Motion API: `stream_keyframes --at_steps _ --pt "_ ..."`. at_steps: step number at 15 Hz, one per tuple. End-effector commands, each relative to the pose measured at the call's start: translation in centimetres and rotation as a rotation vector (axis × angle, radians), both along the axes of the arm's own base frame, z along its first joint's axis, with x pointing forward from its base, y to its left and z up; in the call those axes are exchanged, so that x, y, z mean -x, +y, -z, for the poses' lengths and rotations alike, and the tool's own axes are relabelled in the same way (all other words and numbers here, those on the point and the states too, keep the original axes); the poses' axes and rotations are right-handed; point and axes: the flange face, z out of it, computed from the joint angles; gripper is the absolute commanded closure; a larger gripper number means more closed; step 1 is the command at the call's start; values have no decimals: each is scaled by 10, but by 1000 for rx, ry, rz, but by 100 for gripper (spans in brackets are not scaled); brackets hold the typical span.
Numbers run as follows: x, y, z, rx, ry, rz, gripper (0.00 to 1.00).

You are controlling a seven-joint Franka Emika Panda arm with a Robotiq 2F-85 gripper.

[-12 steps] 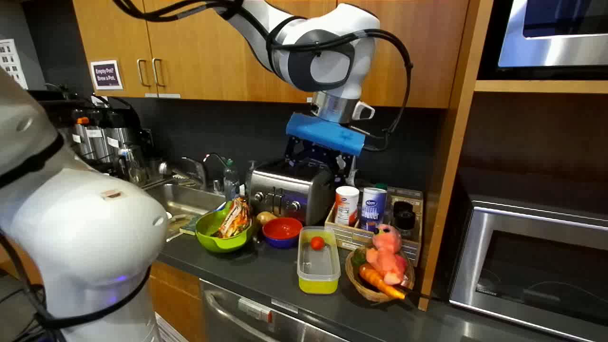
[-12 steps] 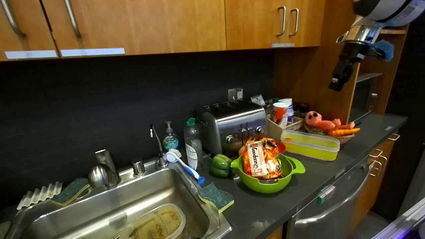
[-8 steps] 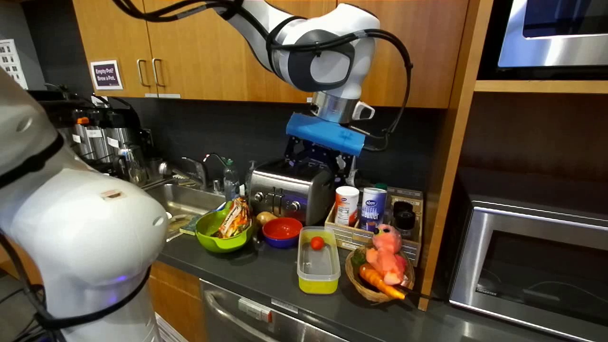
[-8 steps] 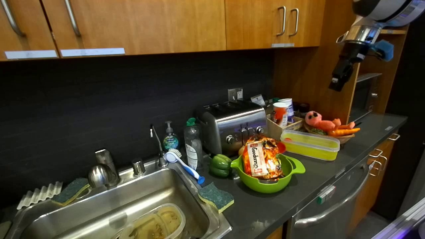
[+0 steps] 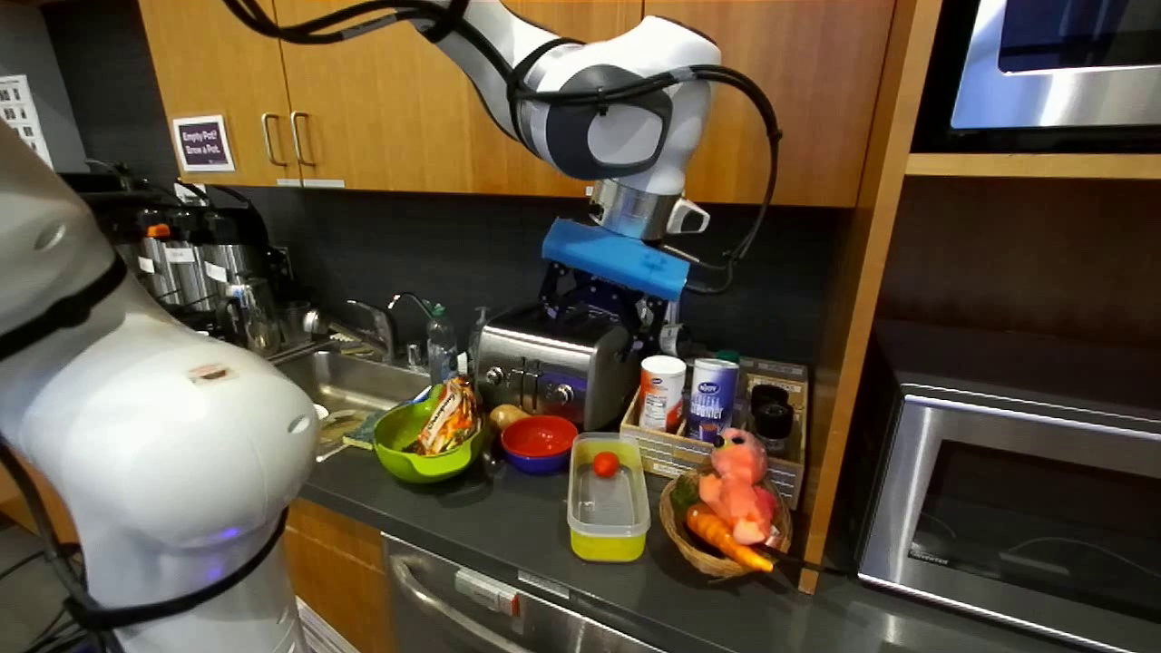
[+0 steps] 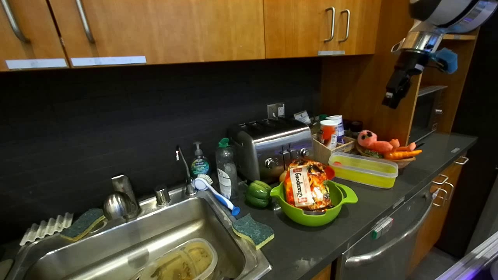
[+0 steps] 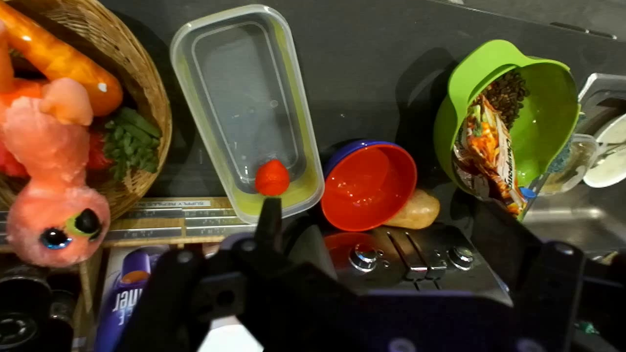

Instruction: Pick up the packet in the bowl then put it back inside

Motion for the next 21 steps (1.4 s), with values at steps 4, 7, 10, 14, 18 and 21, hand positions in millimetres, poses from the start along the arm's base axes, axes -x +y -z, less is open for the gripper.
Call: stream_keyframes --at_steps 4,7,10,14,18,21 --pt "-30 52 23 -112 -8 -139 0" --pt "-39 81 35 -139 -1 -240 0" --pt "-45 111 54 -139 39 -334 0" --pt "-47 143 80 -143 144 -543 0" --pt "-51 171 97 -144 199 -702 0" --pt "-56 186 99 -114 186 -787 0"
